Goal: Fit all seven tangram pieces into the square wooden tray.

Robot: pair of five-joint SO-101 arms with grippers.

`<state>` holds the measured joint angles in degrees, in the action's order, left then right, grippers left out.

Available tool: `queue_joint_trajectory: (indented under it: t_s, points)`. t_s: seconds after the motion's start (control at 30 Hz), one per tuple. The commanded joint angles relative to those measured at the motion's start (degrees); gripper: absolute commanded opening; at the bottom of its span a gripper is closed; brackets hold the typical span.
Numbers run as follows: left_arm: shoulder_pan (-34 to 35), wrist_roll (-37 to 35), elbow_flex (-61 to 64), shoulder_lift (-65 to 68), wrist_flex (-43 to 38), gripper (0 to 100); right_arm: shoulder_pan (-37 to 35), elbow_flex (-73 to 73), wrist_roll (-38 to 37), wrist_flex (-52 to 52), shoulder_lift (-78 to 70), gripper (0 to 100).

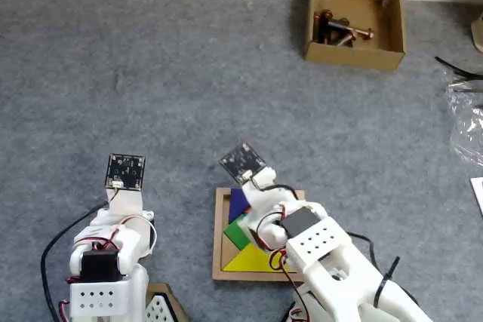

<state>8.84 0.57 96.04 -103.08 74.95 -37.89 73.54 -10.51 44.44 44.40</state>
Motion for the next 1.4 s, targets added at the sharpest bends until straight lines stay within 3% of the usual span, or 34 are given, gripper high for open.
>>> queue_joint_trajectory:
  t_s: [0.0, 0.1, 0.2, 0.4, 0.8, 1.0, 1.37]
  points:
    - [0.57, -0.26, 1.19, 0.13, 0.26, 1, 1.10, -5.32, -0.44, 1.27, 3.38, 0.5]
    - [0.57, -0.26, 1.19, 0.13, 0.26, 1, 5.05, -6.46, -0.44, -0.40, 6.29, 0.5]
    - [0.57, -0.26, 1.19, 0.13, 0.26, 1, 8.57, -4.88, -0.53, -8.57, 7.34, 0.5]
    - [0.57, -0.26, 1.19, 0.13, 0.26, 1, 9.19, 1.19, -0.53, -18.24, 7.43, 0.5]
    - [0.57, -0.26, 1.19, 0.13, 0.26, 1, 9.01, 6.29, -0.62, -18.86, 7.43, 0.5]
    - [0.57, -0.26, 1.19, 0.13, 0.26, 1, 3.30, 7.16, -4.13, -18.51, 7.43, 0.5]
    - [0.57, -0.26, 1.19, 0.13, 0.26, 1, 2.51, 7.25, -4.22, -18.51, 7.43, 0.5]
